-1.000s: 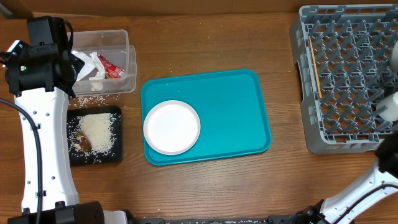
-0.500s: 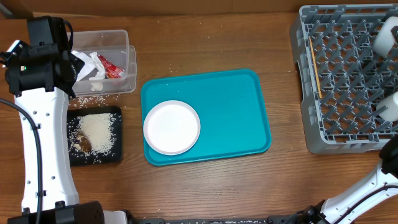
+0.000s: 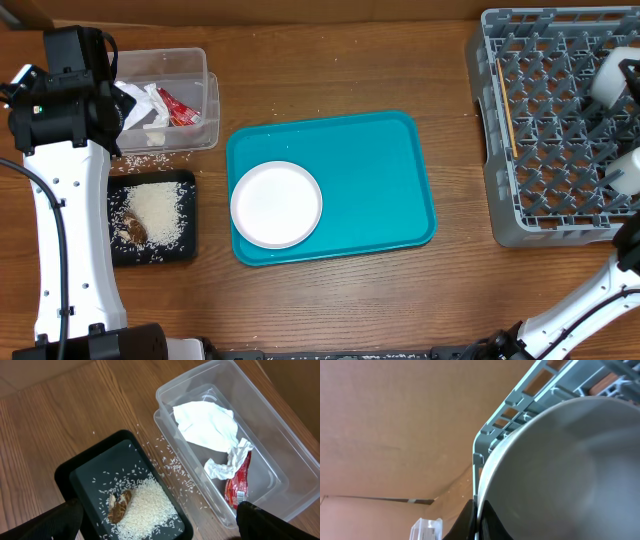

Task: Sort waste into correct bins and load items into the dishwasher
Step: 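Carry the saucer right and lower it into the dish rack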

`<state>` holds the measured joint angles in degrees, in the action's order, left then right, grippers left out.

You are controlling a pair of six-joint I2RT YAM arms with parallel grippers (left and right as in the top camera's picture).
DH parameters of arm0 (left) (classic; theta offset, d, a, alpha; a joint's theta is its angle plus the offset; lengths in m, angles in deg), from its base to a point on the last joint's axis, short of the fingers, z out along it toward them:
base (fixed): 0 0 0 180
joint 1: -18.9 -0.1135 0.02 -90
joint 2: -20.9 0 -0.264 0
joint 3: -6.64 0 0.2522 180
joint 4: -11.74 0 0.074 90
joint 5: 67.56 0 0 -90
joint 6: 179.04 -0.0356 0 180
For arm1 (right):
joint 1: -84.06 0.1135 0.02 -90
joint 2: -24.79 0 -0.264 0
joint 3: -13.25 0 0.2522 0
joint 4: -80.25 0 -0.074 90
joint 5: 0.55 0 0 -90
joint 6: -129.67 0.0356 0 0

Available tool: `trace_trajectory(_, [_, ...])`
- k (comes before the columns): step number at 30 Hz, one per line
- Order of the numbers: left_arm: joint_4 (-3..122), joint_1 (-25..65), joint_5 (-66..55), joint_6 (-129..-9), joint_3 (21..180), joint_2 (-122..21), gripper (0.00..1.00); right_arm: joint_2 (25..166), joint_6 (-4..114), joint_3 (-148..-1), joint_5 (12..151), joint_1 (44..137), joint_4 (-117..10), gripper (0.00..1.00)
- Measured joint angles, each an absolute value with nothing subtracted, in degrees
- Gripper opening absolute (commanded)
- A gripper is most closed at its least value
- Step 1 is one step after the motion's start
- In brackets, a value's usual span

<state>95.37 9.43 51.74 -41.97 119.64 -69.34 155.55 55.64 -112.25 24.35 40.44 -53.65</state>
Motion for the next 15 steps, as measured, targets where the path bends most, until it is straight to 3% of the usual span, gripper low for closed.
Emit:
trace_trajectory(9, [95.37,9.43,51.74,-41.97,119.64,-69.34,1.0,153.58,57.34,-112.23,28.73,35.96,-45.7,0.15])
trace_trajectory(15, [95.37,9.43,51.74,-41.97,119.64,-69.34,1.0,151.24,57.65,-111.79,34.69,35.09,-42.7,0.08])
